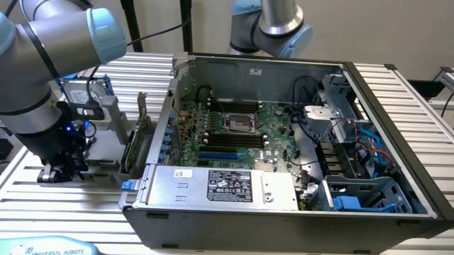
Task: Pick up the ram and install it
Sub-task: 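Pick up the ram and move it above insertion slot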
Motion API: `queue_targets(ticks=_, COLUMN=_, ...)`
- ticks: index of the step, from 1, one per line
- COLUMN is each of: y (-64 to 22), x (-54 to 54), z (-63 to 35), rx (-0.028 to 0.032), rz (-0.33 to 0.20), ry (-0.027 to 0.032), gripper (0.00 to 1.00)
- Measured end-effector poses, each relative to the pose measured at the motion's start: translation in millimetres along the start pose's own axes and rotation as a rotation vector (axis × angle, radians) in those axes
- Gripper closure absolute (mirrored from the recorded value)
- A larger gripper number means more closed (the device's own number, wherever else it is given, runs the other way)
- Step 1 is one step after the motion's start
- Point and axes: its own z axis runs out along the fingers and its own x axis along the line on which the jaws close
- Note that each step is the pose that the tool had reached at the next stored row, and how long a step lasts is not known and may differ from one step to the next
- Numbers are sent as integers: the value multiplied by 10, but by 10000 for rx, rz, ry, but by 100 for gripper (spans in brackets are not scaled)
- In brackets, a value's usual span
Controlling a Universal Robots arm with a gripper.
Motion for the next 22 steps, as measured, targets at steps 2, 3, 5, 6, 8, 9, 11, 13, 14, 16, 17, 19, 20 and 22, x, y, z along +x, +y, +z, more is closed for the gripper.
queue_targets(ticks=2, y=4, x=-2, z=2, rx=-2, rz=-1, ry=1, gripper=69)
queue_targets(ticks=3, y=4, x=-3, z=4, rx=-1, rz=-1, ry=1, gripper=71)
queue_targets(ticks=5, y=5, x=-4, z=6, rx=-1, rz=0, ry=1, gripper=71)
queue_targets(ticks=6, y=5, x=-4, z=7, rx=-1, rz=0, ry=1, gripper=79)
queue_targets(ticks=8, y=5, x=-4, z=7, rx=-1, rz=0, ry=1, gripper=79)
queue_targets(ticks=9, y=5, x=-4, z=8, rx=0, rz=0, ry=1, gripper=79)
queue_targets(ticks=11, y=5, x=-4, z=8, rx=0, rz=0, ry=0, gripper=79)
queue_targets(ticks=13, y=5, x=-4, z=8, rx=-1, rz=-1, ry=2, gripper=81)
queue_targets(ticks=14, y=5, x=-4, z=8, rx=-1, rz=-1, ry=1, gripper=81)
queue_targets(ticks=16, y=5, x=-4, z=8, rx=-1, rz=0, ry=1, gripper=87)
queue_targets(ticks=17, y=5, x=-4, z=8, rx=0, rz=-1, ry=0, gripper=87)
queue_targets(ticks=19, y=5, x=-4, z=8, rx=0, rz=0, ry=0, gripper=87)
queue_targets(ticks=20, y=5, x=-4, z=8, rx=0, rz=0, ry=1, gripper=87)
queue_targets(ticks=22, y=5, x=-4, z=8, rx=-1, rz=0, ry=0, gripper=87)
